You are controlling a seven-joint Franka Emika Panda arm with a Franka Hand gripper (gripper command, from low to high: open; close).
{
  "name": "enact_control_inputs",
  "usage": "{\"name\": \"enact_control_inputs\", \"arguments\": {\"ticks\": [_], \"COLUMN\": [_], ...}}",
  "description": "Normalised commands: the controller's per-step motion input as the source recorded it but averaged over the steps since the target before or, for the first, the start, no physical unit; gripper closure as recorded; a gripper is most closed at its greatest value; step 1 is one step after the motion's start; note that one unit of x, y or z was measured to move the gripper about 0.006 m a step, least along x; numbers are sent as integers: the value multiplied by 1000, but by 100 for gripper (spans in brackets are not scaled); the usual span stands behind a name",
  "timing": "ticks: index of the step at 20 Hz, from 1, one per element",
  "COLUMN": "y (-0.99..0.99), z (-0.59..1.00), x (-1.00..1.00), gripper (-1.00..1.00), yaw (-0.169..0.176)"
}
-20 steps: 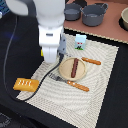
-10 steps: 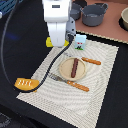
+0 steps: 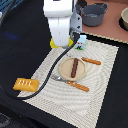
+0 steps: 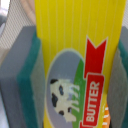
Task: Interact with the objects in diverse but meaningful ways.
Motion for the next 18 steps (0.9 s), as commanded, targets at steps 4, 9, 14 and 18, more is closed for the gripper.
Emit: {"name": "enact_control_inputs", "arguments": {"ticks": [4, 9, 14, 18], "y": [-581, -586, -589, -609], "z": [243, 99, 1, -5], "x": [806, 794, 792, 791], "gripper": [100, 100, 100, 100], "yaw": [-48, -54, -63, -64]}}
